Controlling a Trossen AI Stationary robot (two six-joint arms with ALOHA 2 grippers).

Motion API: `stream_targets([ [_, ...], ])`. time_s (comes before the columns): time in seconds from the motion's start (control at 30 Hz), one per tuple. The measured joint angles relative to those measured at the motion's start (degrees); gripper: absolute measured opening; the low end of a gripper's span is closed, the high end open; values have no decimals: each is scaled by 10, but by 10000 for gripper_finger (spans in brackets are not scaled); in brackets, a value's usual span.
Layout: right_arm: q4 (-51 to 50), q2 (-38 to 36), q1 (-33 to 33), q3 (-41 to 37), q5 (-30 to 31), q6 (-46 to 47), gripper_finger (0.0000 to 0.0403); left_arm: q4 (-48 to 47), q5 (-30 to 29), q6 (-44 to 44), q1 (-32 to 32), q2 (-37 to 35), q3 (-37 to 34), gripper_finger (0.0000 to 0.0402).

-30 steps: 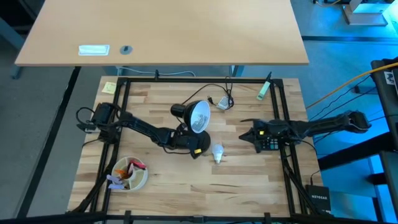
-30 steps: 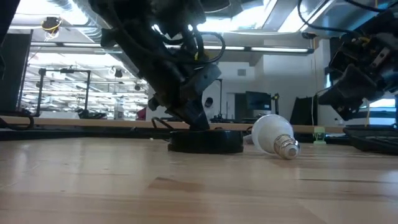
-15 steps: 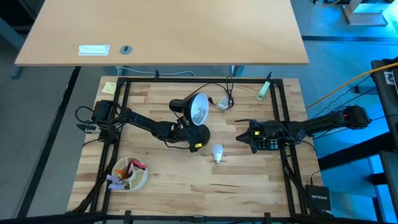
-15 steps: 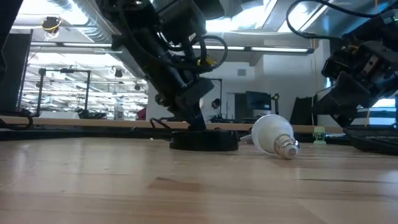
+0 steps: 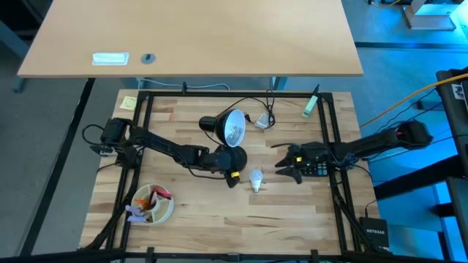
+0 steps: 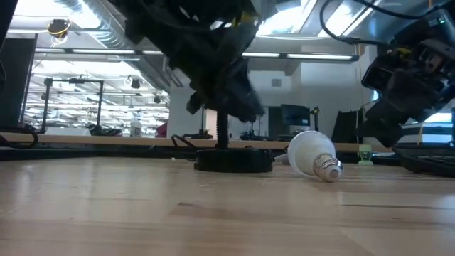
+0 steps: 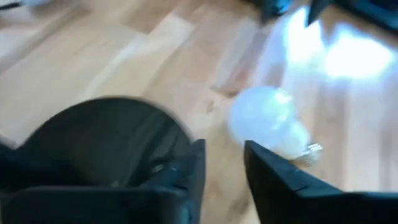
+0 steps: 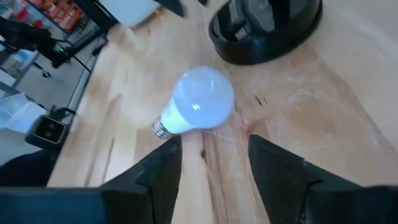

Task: Screw lightbulb
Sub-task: Insert the white lightbulb into the black desk lamp

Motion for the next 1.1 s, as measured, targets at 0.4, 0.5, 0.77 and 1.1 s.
stream_targets([
  [0.4,109,129,55,12,17,-2,189,71,1,58,-8,81,53,175],
  [0.5,111,162,78,26,46,-3,189,70,2,55,-8,114,86,176],
  [0.77,110,254,120,80,64,-25,189,57,1,24,-8,138,106,176],
  [1.1,93,354,127,161,118,-95,188,28,32,-5,-32,136,107,176],
])
